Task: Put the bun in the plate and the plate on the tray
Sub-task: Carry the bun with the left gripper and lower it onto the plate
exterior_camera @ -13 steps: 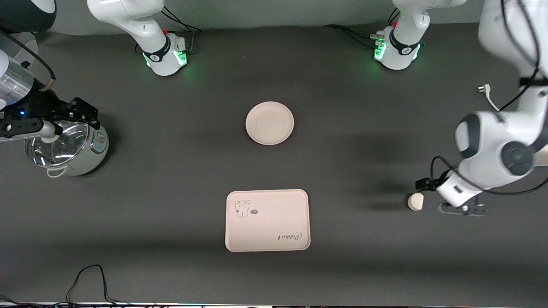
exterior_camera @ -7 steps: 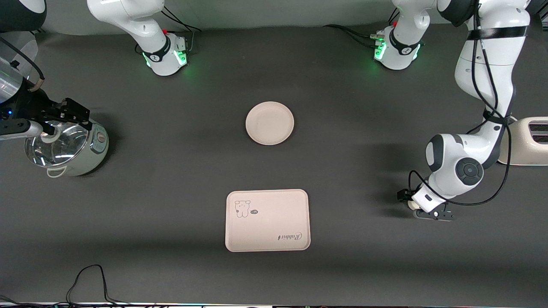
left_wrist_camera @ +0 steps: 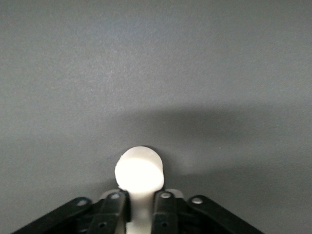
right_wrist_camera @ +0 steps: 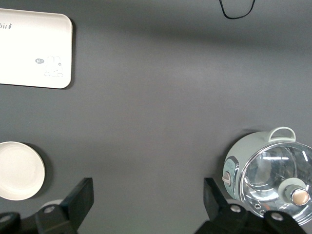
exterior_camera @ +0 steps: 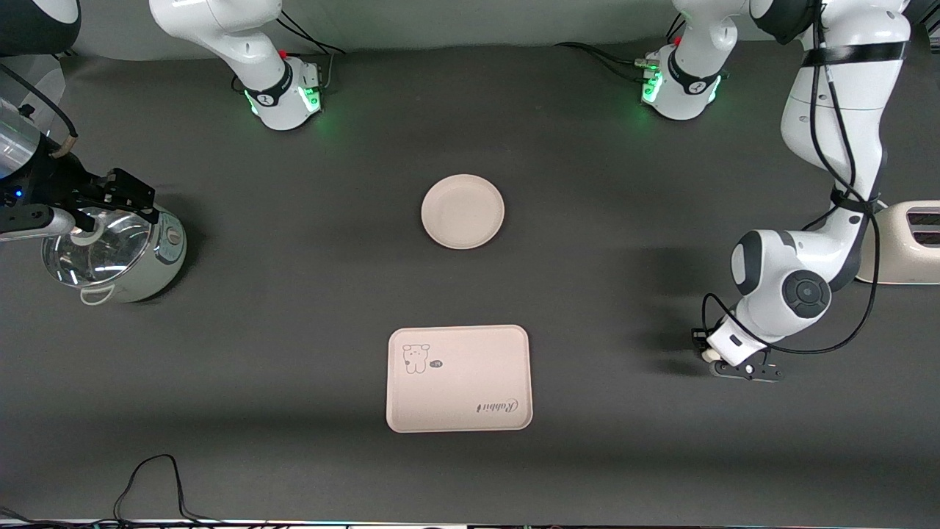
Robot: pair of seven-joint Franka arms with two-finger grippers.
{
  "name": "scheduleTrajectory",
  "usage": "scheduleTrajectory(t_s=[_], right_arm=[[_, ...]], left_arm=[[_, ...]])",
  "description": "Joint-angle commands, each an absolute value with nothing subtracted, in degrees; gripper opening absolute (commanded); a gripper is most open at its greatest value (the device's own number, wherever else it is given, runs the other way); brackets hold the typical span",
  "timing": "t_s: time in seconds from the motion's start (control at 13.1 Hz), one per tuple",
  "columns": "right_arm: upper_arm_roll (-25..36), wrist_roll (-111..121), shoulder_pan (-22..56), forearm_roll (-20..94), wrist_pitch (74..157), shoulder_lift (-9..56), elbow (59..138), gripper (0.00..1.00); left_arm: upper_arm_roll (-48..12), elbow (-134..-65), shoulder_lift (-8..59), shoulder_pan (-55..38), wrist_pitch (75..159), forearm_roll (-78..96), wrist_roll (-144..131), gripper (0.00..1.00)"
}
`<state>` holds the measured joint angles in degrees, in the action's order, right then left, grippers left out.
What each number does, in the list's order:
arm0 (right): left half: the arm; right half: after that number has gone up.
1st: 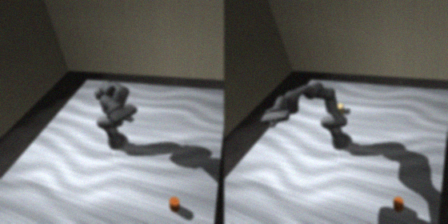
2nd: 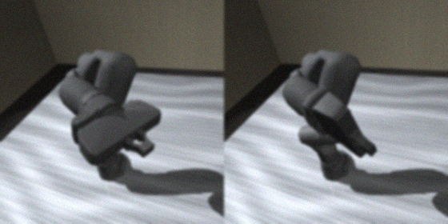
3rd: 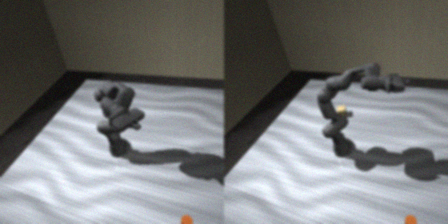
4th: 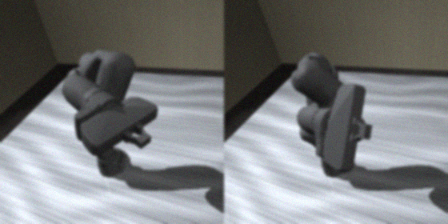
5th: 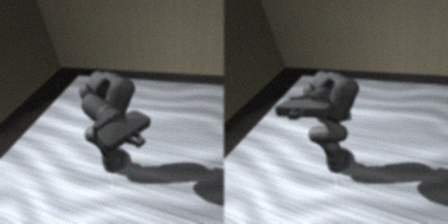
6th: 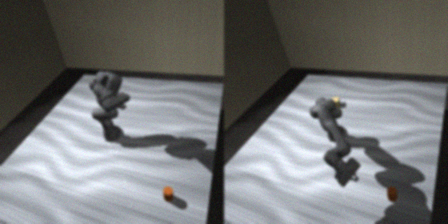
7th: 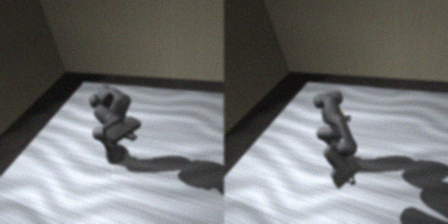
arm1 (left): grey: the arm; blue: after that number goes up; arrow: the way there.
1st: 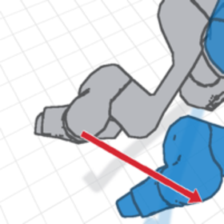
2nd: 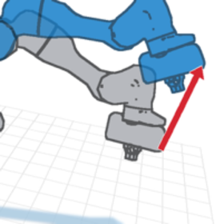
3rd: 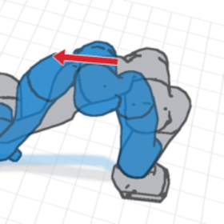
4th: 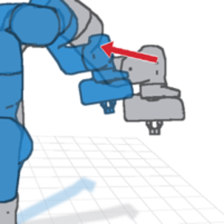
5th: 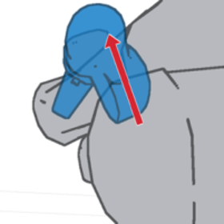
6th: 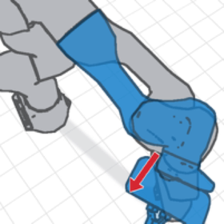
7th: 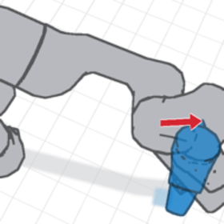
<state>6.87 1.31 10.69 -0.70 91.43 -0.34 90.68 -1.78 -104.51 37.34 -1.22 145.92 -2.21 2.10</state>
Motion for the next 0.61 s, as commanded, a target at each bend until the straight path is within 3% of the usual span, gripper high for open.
scheduleTrajectory(t_s=[0.0,0.53], right_arm=[[6.50,1.41,10.90,-1.49,90.70,-0.35,90.17,1.00],[6.07,1.23,11.69,-1.32,90.62,-0.09,91.05,1.00]], left_arm=[[-1.41,-105.55,33.41,-5.25,144.32,-3.25,-4.63,0.06],[-1.84,-103.98,16.54,-33.00,119.28,-2.20,-45.82,0.07]])
